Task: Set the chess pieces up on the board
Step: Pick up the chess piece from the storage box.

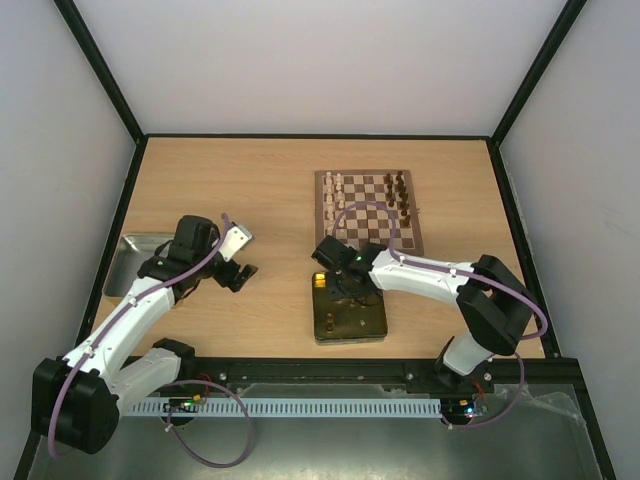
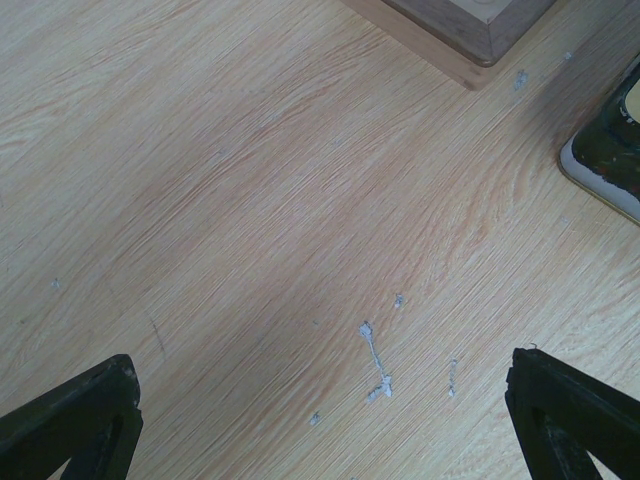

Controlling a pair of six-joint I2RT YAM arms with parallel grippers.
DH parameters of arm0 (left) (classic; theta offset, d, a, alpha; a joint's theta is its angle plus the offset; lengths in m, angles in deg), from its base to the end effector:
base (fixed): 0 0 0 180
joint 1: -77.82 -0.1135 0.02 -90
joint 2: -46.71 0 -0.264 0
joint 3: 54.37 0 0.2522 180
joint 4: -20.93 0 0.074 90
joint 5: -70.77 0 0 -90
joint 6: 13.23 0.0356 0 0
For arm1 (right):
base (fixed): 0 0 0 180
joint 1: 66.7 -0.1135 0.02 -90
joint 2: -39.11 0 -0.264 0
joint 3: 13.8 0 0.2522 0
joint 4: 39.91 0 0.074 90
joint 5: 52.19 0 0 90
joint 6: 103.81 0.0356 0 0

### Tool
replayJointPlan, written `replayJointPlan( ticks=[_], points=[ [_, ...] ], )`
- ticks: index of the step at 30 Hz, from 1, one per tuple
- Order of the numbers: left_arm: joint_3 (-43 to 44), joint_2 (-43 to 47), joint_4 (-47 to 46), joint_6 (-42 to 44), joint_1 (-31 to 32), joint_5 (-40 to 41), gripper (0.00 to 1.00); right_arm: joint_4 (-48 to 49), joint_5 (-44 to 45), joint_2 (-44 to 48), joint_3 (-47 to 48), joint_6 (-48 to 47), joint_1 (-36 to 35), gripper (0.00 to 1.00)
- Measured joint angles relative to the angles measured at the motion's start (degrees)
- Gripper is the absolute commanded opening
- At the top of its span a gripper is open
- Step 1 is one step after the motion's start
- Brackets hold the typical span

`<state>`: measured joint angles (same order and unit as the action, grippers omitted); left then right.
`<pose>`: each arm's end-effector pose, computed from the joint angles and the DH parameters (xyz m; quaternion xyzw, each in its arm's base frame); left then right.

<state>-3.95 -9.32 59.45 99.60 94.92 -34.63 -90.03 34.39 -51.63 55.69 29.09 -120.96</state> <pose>0.1896 -0.0682 0.2324 0.3607 0.8400 -0.1039 0.3919 0.1697 0.2394 0.1823 -0.1024 0.9811 0.1408 0.0850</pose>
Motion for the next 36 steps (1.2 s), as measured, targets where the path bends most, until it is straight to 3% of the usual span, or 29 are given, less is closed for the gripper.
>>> replayJointPlan(
  ticks=[36],
  points=[
    [0.0, 0.02, 0.0, -0.13, 0.04, 0.04, 0.99, 1.86, -0.28, -3.89, -0.98, 0.07, -1.22, 0.17]
  ],
)
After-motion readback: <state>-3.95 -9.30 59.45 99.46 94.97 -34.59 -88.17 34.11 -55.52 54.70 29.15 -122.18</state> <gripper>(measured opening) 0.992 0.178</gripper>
